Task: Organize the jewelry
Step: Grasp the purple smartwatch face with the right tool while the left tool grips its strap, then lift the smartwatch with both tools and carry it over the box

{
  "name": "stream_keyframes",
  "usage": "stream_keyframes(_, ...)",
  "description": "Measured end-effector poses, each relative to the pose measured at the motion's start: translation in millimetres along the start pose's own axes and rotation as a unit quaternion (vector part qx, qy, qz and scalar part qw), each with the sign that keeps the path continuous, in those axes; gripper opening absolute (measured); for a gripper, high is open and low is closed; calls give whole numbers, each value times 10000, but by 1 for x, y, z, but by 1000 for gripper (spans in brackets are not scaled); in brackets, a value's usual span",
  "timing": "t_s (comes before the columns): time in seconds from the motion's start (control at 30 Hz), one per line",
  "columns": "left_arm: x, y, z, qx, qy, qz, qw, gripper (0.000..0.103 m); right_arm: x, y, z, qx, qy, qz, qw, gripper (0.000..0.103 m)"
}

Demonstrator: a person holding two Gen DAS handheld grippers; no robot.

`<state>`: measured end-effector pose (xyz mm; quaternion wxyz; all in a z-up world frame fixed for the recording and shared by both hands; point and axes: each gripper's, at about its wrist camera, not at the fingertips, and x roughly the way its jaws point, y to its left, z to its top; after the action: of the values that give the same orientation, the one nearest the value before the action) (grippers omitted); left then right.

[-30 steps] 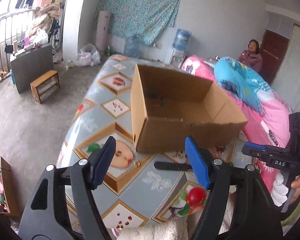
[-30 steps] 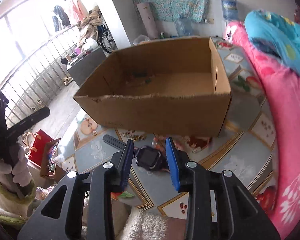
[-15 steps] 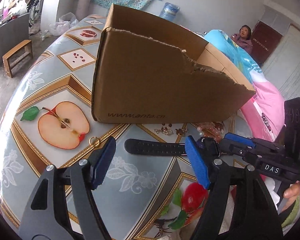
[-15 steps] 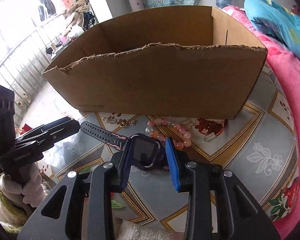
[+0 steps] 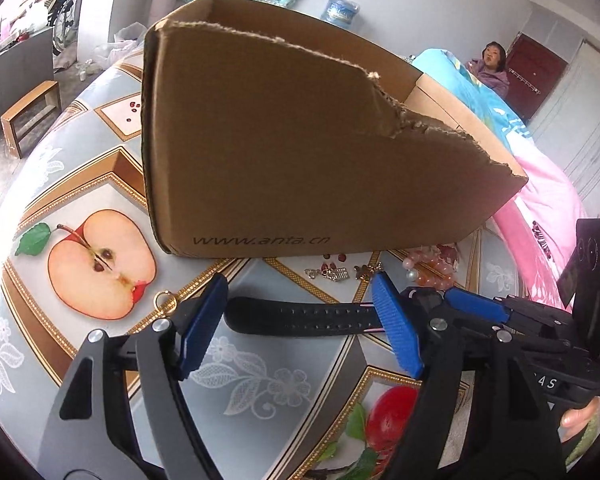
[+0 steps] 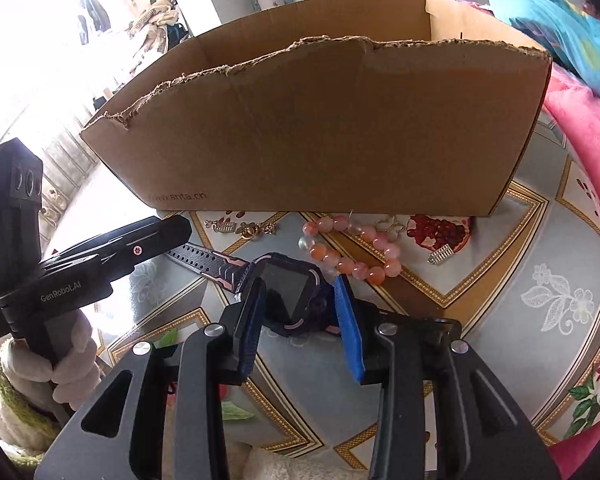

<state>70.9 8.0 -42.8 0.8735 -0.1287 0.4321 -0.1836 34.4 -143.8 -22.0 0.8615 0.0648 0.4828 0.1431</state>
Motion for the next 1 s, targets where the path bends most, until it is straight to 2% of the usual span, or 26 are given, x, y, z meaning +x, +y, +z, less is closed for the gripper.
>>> stream_keyframes(0.13, -2, 4, -4, -317, 84, -477, 9983, 70, 0, 1, -1, 26, -17, 24, 10000, 36)
stream_keyframes(0.3, -5, 5, -9, -673, 127, -625, 9957, 70, 0, 1, -2, -23, -35, 31, 10000, 36)
stream_keyframes(0.47, -11, -1, -9, -680, -82, -486, 9965, 65, -1, 3, -6, -135, -70, 23, 9999, 36)
stream_keyframes(0.6, -13, -2, -8, -634, -120, -355, 9973, 48, -3, 4, -10, -205, -97, -4, 9997, 36)
stream_keyframes(0.7, -15, -4, -8, -536, -165, -302, 9980, 43, -4, 3, -11, -219, -128, -5, 9997, 36)
stream_keyframes(0.9, -23, -21, -12, -17, -272, -61, 9996, 27, -5, 6, -17, -271, -187, -18, 9995, 36)
stream_keyframes(1.0, -25, -32, -16, 349, -331, 232, 9986, 25, -5, 8, -18, -271, -180, -10, 9995, 36)
